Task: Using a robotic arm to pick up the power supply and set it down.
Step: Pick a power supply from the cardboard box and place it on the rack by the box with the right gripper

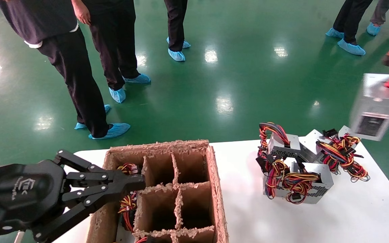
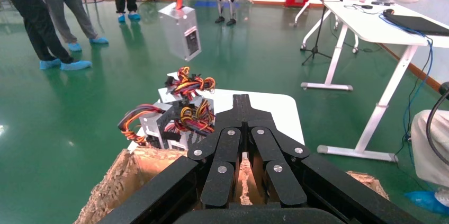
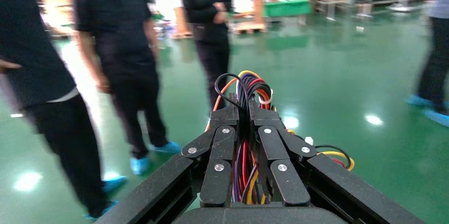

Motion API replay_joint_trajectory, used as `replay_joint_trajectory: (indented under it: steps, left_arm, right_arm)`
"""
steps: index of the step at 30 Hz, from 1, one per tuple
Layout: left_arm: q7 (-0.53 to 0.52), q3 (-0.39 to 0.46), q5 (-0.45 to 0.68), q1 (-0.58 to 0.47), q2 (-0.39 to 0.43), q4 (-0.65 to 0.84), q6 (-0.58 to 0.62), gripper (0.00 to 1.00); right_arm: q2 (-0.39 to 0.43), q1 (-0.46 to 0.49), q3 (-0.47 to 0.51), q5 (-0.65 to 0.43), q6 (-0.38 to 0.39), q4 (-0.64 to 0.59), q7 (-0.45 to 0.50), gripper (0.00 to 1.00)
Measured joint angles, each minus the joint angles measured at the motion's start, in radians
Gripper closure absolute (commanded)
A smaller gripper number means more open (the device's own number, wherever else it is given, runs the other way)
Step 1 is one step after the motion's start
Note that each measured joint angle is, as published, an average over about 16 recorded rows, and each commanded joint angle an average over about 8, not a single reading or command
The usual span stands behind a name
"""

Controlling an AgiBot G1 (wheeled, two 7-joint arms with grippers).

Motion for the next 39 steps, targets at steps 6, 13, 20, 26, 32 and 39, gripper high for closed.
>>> replay_joint_trajectory:
  steps: [6,13,20,26,32,39]
  left_arm:
    - [0.0,0.0,0.0,0.0,0.0,0.0,0.0,1.0]
    - [0.0,0.0,0.0,0.0,0.0,0.0,0.0,1.0]
    - [0.0,0.0,0.0,0.0,0.0,0.0,0.0,1.0]
    - [0.0,0.0,0.0,0.0,0.0,0.0,0.0,1.0]
    - [0.0,0.0,0.0,0.0,0.0,0.0,0.0,1.0]
    - [0.0,0.0,0.0,0.0,0.0,0.0,0.0,1.0]
  right_arm:
    - [0.036,-0.139,0.091,0.002,0.07,-0.015,0.001,1.0]
    - [0.04,-0.286,0.182,0.0,0.129,-0.028,0.002,1.0]
    - [0.018,-0.393,0.232,-0.004,0.164,-0.032,0.007,1.0]
    - [-0.009,-0.437,0.238,-0.009,0.181,-0.04,0.01,1.0]
    - [-0.038,-0.433,0.213,-0.017,0.184,-0.065,0.005,1.0]
    - [-0.077,-0.375,0.157,-0.033,0.17,-0.126,-0.014,1.0]
